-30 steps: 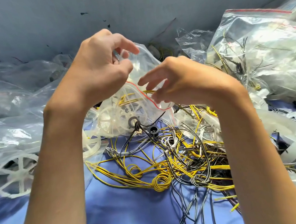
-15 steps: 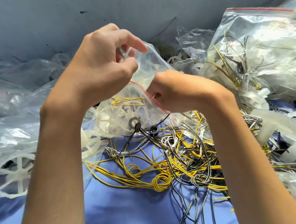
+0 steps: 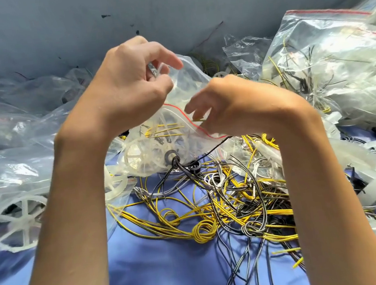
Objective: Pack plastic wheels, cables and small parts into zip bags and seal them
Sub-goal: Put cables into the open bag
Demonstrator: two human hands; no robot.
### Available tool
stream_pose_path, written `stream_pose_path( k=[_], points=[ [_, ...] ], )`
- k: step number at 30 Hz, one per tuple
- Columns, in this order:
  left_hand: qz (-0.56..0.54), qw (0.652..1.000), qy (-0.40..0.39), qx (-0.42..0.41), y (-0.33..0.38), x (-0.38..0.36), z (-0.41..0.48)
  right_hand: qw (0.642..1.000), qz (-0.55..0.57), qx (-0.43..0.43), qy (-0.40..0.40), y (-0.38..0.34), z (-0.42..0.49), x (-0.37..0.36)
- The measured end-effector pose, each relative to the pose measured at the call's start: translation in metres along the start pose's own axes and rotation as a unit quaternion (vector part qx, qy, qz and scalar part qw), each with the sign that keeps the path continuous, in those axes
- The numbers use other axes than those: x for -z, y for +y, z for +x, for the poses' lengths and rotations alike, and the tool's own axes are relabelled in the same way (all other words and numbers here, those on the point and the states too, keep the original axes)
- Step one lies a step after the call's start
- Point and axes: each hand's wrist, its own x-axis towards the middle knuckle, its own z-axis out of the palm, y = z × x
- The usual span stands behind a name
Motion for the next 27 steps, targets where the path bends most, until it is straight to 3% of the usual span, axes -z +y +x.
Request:
stream_pose_path(
  k=[3, 6, 13, 19, 27],
  points=[
    [0.002, 1.0, -0.004, -0.006, 0.003, -0.002, 0.0, 0.994, 0.004, 0.049, 0.1, 0.0, 0.003, 0.0],
    [0.003, 1.0, -0.009, -0.013, 0.005, -0.004, 0.0, 0.989, 0.029, 0.073, 0.126, -0.003, 0.007, -0.003],
    [-0.015, 1.0, -0.012, -0.023, 0.006, 0.003, -0.002, 0.998, -0.046, 0.031, 0.027, 0.001, 0.014, -0.018],
    [-0.02, 1.0, -0.019, -0.01, 0.006, 0.0, -0.002, 0.995, -0.039, -0.012, -0.092, 0.003, 0.006, -0.01],
    [-0.014, 1.0, -0.022, -0.005, 0.005, 0.0, -0.001, 0.999, 0.016, -0.042, -0.027, 0.008, -0.009, 0.008]
  ],
)
